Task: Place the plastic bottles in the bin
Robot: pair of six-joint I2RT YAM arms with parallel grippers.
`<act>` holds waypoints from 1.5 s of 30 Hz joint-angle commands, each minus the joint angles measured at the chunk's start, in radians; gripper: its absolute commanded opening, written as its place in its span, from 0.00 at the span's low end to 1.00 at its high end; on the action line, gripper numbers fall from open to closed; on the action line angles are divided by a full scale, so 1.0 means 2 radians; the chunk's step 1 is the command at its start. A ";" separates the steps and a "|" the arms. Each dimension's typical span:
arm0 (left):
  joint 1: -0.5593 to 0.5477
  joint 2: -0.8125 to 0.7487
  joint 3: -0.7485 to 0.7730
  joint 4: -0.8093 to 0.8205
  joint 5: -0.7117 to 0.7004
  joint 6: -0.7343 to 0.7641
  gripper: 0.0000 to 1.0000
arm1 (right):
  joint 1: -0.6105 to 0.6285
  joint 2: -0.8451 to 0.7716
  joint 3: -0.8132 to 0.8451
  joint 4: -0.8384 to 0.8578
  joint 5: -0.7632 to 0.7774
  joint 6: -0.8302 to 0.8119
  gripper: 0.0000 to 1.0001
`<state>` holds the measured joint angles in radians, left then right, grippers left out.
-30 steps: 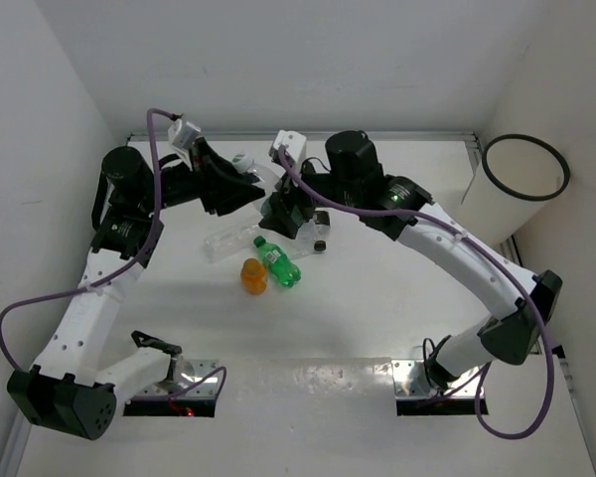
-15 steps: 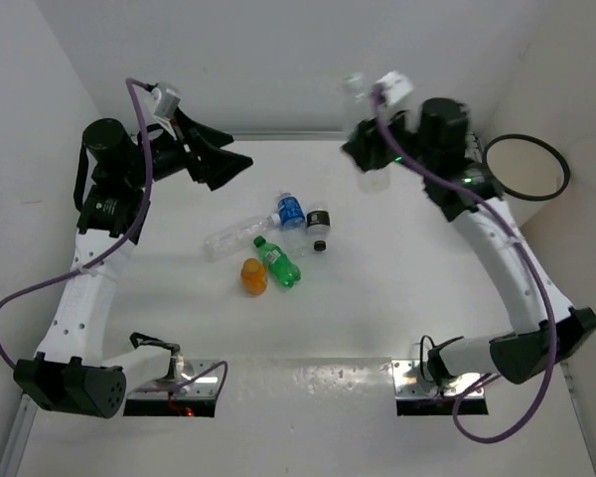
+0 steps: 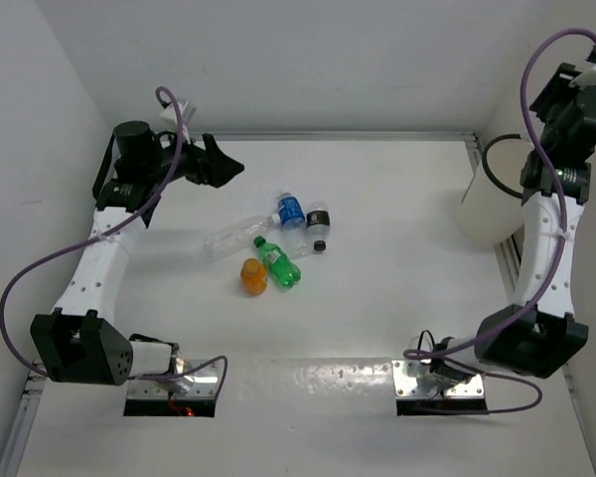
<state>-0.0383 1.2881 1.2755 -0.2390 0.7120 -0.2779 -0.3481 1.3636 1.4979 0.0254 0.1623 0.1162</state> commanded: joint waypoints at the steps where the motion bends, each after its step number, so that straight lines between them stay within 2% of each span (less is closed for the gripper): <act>1: 0.016 -0.005 -0.007 -0.012 -0.034 0.043 1.00 | -0.031 0.031 0.002 0.052 0.029 0.039 0.00; 6: 0.028 0.008 -0.020 -0.050 -0.081 0.118 1.00 | -0.051 0.055 0.000 0.060 0.024 0.047 0.05; 10: 0.028 0.074 0.022 -0.153 -0.155 0.207 1.00 | -0.057 0.064 0.003 0.037 0.019 0.056 0.05; 11: 0.028 0.090 0.035 -0.165 -0.182 0.216 1.00 | -0.060 0.064 0.003 0.034 0.020 0.056 0.10; 13: 0.028 0.121 0.035 -0.180 -0.193 0.234 1.00 | -0.061 0.061 -0.012 0.039 0.025 0.055 0.22; 14: 0.028 0.128 0.035 -0.185 -0.197 0.247 1.00 | -0.061 0.060 -0.016 0.041 0.025 0.053 0.42; 17: 0.028 0.141 0.030 -0.185 -0.193 0.269 1.00 | -0.063 0.056 -0.025 0.045 0.021 0.047 0.74; 20: 0.028 0.152 0.026 -0.196 -0.182 0.293 1.00 | -0.066 0.053 -0.023 0.038 0.009 0.047 0.82; 30: 0.000 0.203 0.020 -0.237 -0.200 0.365 1.00 | -0.065 0.032 0.005 -0.003 -0.049 0.065 0.86; 35: -0.015 0.232 0.015 -0.237 -0.198 0.376 1.00 | -0.054 -0.004 -0.023 -0.003 -0.078 0.049 0.87; 40: -0.020 0.239 0.015 -0.237 -0.153 0.381 1.00 | -0.048 -0.034 -0.052 -0.009 -0.125 0.029 0.89; 45: -0.055 0.251 -0.004 -0.231 -0.169 0.387 1.00 | -0.048 -0.057 -0.069 -0.011 -0.148 0.031 0.89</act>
<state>-0.0982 1.7805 1.2968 -0.7116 0.3561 0.4671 -0.4469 1.2686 1.3796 -0.0105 -0.0750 0.1837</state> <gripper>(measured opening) 0.997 0.886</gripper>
